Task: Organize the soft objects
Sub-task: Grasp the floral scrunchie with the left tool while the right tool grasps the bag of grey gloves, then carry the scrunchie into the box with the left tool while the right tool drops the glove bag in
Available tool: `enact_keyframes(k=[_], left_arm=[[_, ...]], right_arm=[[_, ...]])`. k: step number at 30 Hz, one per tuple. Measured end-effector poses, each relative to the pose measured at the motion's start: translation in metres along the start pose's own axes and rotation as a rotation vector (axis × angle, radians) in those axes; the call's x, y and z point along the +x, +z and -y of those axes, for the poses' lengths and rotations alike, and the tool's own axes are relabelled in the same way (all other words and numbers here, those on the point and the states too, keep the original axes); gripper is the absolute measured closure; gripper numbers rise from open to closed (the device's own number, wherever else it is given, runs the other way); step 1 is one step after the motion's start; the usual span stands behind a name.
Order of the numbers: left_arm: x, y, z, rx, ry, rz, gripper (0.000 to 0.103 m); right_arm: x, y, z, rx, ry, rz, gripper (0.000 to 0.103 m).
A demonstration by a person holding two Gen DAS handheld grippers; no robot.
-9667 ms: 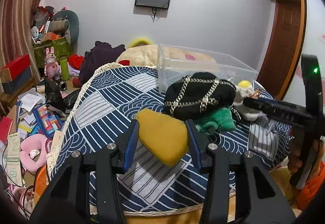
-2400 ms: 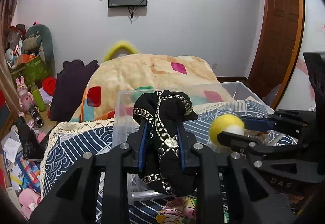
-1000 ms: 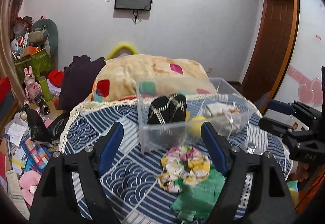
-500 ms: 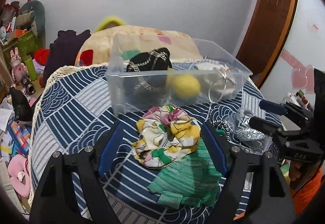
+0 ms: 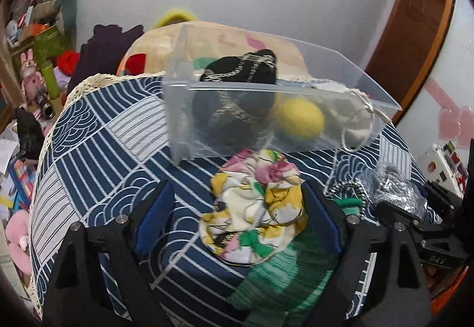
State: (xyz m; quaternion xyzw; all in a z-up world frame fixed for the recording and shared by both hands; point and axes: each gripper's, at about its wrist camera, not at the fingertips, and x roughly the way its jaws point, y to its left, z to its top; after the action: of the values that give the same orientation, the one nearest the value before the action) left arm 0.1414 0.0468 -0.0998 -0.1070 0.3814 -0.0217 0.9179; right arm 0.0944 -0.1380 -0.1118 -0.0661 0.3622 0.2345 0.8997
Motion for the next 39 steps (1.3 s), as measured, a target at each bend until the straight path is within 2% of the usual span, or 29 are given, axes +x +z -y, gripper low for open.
enact_keyframes(k=[3,6,8,10,12,15,18,27,39], left_arm=[[0.001,-0.002,-0.005,-0.013,-0.006,-0.007,0.030],[0.006,-0.005,-0.005,-0.010,-0.025,-0.040,0.038],[0.005,-0.006,-0.002,0.007,-0.025,-0.036,0.046],[0.006,-0.008,0.002,0.024,-0.030,-0.039,0.061],[0.007,-0.009,0.004,0.035,-0.032,-0.043,0.071],[0.005,-0.010,0.004,0.037,-0.034,-0.037,0.082],[0.001,-0.014,0.005,0.040,-0.028,-0.027,0.088],[-0.023,-0.022,0.009,0.069,-0.011,0.017,0.092],[-0.073,-0.016,0.017,0.088,-0.009,0.134,0.092]], right_arm=[[-0.001,-0.001,-0.003,-0.015,-0.014,0.009,0.039],[-0.003,-0.003,-0.006,-0.035,-0.022,0.013,0.049],[-0.004,-0.003,-0.008,-0.050,-0.029,0.017,0.054],[-0.006,-0.003,-0.007,-0.048,-0.029,0.021,0.060],[-0.008,-0.004,-0.004,-0.042,-0.032,0.027,0.064],[-0.012,-0.002,-0.004,-0.025,-0.029,0.036,0.069],[-0.017,-0.001,-0.004,-0.012,-0.028,0.047,0.072],[-0.040,-0.007,-0.001,0.008,-0.037,0.093,0.073],[-0.069,0.012,-0.002,0.023,-0.056,0.183,0.073]])
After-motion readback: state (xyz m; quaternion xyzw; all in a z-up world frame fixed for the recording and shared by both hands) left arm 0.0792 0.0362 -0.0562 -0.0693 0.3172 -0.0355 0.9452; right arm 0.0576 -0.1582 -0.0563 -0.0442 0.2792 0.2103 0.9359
